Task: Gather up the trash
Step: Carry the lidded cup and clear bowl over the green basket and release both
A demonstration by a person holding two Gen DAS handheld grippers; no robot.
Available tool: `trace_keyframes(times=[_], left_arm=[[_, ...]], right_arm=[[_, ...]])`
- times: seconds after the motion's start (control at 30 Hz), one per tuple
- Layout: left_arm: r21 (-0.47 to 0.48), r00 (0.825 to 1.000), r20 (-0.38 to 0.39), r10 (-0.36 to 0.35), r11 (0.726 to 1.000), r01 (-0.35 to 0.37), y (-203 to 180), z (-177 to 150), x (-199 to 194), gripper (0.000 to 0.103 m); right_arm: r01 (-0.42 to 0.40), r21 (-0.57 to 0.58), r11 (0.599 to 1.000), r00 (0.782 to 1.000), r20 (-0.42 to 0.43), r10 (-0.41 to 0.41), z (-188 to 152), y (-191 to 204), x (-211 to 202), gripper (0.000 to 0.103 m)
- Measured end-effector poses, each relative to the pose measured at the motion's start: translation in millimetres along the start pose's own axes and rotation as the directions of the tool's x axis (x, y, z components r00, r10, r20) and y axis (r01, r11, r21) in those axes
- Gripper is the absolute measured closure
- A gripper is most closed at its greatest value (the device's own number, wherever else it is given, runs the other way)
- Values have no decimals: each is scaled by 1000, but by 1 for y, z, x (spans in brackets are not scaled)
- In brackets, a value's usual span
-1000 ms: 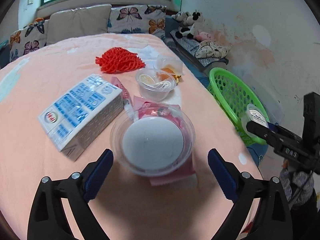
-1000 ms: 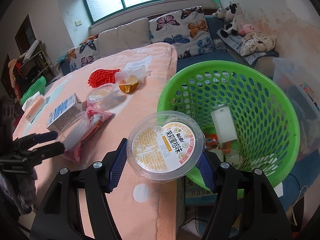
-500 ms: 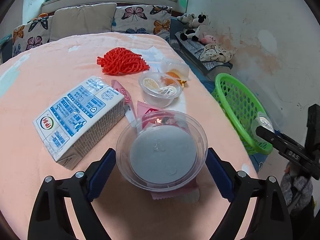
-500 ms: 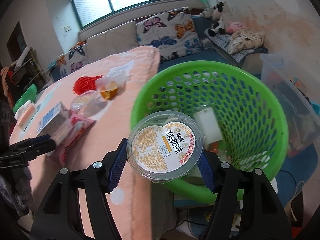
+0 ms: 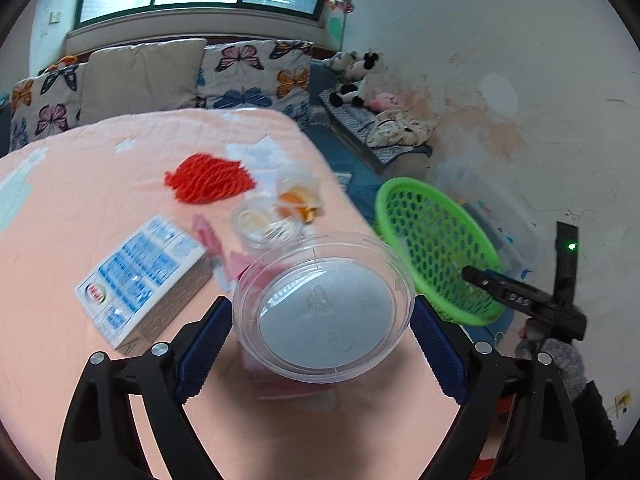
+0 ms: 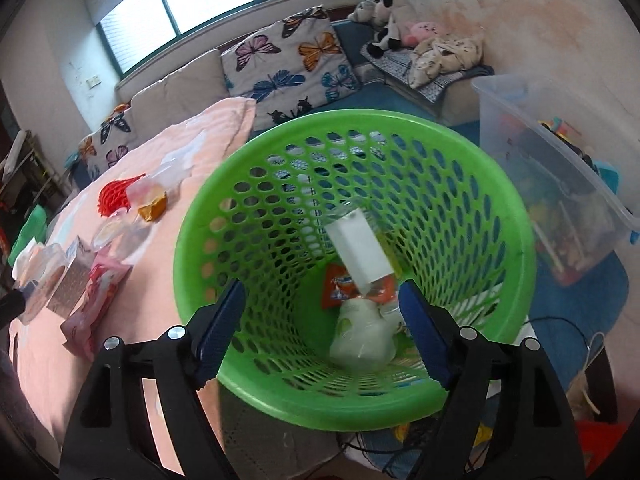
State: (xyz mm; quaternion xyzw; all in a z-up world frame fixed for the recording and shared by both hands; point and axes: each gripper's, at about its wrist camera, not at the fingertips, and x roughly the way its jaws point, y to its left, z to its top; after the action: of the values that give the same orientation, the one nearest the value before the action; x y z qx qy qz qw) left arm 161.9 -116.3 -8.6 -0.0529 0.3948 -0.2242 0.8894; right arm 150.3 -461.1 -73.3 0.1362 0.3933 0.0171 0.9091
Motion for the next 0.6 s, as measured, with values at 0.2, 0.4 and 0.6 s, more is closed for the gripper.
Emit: trace_keyframes(times=[0.2, 0.4, 0.6], left_arm=[[55, 999, -16, -51, 997, 52, -30, 16, 14, 17], [127, 995, -56, -86, 988, 92, -69, 29, 44, 17], [186, 987, -124, -97, 975, 119, -104, 36, 81, 17]], right_arm=[[-1, 3, 1000, 1000, 31, 1, -2, -4, -16, 24], [24, -24, 999, 997, 70, -22, -9, -5, -37, 24], [32, -6, 999, 995, 96, -31, -19, -16, -55, 24]])
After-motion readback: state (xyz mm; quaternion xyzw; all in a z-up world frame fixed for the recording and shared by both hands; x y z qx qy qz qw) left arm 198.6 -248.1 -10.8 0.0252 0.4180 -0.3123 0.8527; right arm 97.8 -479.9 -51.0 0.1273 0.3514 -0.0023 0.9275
